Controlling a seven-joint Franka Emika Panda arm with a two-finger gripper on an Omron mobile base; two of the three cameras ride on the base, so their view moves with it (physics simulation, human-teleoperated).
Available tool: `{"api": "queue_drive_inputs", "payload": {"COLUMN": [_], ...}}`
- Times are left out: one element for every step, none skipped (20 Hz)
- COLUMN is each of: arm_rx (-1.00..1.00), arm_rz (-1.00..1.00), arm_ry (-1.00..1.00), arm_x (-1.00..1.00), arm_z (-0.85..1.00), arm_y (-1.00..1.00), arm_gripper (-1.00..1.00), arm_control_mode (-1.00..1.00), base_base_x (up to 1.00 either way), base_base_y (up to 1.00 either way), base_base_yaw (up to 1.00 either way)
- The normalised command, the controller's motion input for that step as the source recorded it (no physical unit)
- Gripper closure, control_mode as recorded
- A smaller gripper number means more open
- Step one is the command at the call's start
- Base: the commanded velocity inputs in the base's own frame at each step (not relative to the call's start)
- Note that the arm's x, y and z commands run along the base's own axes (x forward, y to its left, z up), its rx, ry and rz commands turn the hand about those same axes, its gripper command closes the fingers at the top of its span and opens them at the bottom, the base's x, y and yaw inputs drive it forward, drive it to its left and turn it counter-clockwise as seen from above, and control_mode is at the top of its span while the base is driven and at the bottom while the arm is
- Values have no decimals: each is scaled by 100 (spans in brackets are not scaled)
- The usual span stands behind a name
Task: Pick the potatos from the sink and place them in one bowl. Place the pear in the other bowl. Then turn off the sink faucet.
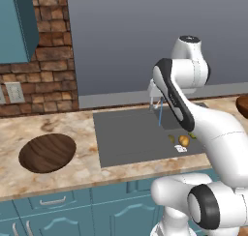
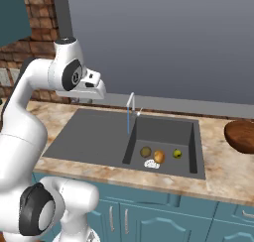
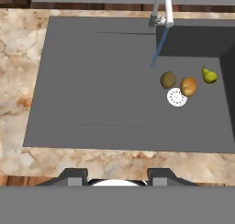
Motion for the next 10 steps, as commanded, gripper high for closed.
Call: {"api": "queue_drive_inputs", "payload": {"arm_rx": [0, 0, 0, 0, 0, 0, 0, 0, 0, 0], "arm_rz": [0, 0, 0, 0, 0, 0, 0, 0, 0, 0], "arm_ry": [0, 0, 0, 0, 0, 0, 0, 0, 0, 0], "arm_x": [-2, -9, -19, -18, -26, -31, -31, -31, -27, -29], "arm_z": [0, 0, -2, 0, 0, -4, -6, -6, -6, -4], "arm_y": [0, 0, -7, -8, -21, -16, -16, -14, -10, -14], "arm_gripper": [-100, -100, -100, -100, -100, -100, -100, -100, -100, -100], "arm_control_mode": [-100, -100, -100, -100, -100, -100, -100, -100, -100, -100], "base_base_x": [0, 0, 0, 0, 0, 0, 0, 0, 0, 0], "base_base_y": [0, 0, 0, 0, 0, 0, 0, 0, 0, 0], "base_base_yaw": [0, 0, 0, 0, 0, 0, 0, 0, 0, 0]}}
